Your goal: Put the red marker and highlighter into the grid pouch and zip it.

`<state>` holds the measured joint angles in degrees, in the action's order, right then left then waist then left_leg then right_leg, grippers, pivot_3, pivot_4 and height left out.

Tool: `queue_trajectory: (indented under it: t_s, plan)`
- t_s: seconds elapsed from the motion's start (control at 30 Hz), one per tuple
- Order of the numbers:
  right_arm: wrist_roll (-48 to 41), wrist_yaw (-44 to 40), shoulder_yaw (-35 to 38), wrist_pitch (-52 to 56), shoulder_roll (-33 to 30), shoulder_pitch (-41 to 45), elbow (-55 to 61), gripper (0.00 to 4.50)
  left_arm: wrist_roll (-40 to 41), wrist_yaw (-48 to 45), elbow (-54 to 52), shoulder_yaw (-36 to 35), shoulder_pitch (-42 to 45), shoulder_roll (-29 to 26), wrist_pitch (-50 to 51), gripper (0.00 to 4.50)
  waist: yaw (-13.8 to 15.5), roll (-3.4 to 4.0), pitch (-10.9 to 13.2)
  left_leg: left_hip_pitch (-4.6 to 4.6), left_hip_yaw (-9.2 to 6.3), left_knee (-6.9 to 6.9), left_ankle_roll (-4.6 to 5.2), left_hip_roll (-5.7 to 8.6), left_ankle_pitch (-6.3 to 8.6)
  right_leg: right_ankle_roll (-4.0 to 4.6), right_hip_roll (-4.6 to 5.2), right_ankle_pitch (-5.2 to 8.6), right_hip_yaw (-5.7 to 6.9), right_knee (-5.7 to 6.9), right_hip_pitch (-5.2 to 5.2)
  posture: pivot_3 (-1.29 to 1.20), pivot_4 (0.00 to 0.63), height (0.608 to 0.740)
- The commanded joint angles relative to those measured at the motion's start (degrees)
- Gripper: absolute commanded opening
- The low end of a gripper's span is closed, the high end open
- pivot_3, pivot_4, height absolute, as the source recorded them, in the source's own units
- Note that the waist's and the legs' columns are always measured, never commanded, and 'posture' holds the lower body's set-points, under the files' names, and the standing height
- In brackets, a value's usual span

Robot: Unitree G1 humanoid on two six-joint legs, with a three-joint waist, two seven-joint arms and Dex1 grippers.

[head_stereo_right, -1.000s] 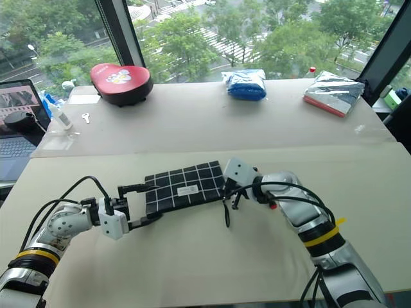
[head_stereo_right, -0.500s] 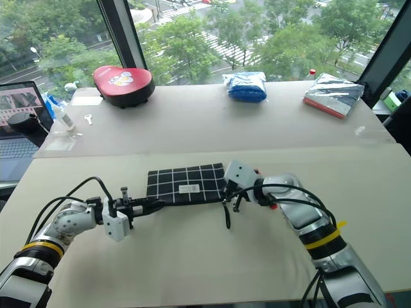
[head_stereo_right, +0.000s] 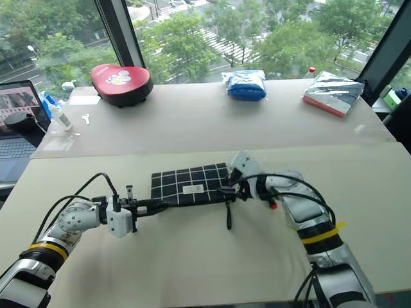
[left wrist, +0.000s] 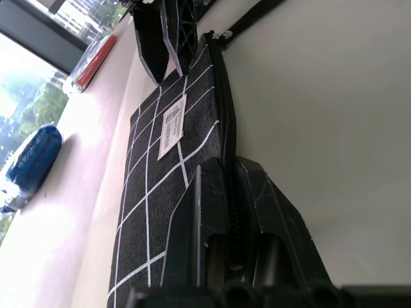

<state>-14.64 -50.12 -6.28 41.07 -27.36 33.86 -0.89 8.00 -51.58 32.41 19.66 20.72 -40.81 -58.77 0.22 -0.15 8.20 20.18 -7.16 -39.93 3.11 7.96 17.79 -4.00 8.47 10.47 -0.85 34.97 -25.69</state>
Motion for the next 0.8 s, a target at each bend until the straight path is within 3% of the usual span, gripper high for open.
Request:
queue_trajectory:
  t_s: [0.03,0.2,0.33,0.5,0.8]
  plan:
    - [-11.72,0.04,14.08,8.37,-2.1,6.01,2.19,3.54,4.95,0.18,-5.4,-3.18,-0.8,1.26,9.79,0.0,0.11,-0.02,0.02,0.22,0.0,-0.04,-0.03,0.01,-0.02,0.02,0.0,-0.06,-0.01,0.03,-0.24,0.0,0.15,0.74]
    - [-16.93,-1.24,19.52,11.77,-8.41,4.09,7.49,3.54,5.33,7.34,-10.73,-8.44,-1.82,4.58,24.67,0.0,0.18,-0.02,0.02,0.56,-0.06,-0.02,-0.04,-0.1,-0.03,0.03,-0.07,-0.08,0.18,0.05,-0.51,0.0,0.15,0.74]
    - [-15.97,0.39,17.44,12.09,-10.97,-0.23,10.93,3.54,5.63,12.45,-16.13,-11.98,-2.33,7.86,34.99,0.0,-0.63,-0.02,0.02,0.58,-0.06,-0.02,0.01,-0.03,0.0,0.02,-0.05,-0.09,0.13,0.02,-0.57,0.0,0.15,0.74]
    - [-9.05,9.71,9.54,10.42,-6.41,-0.99,9.12,3.54,6.6,14.13,-23.92,-13.72,-3.11,10.89,43.65,0.0,-1.35,-0.07,0.05,0.53,-0.05,-0.1,0.02,-0.02,0.0,0.08,-0.03,-0.14,0.07,0.03,-0.59,0.0,0.15,0.74]
    - [-4.49,15.58,5.42,7.84,0.04,5.53,-0.11,3.54,5.71,14.06,-27.49,-15.57,-3.99,12.75,48.35,0.0,-0.96,-0.07,0.05,0.44,-0.01,-0.29,-0.04,0.03,-0.03,0.14,-0.04,-0.2,0.02,0.02,-0.58,0.0,0.15,0.74]
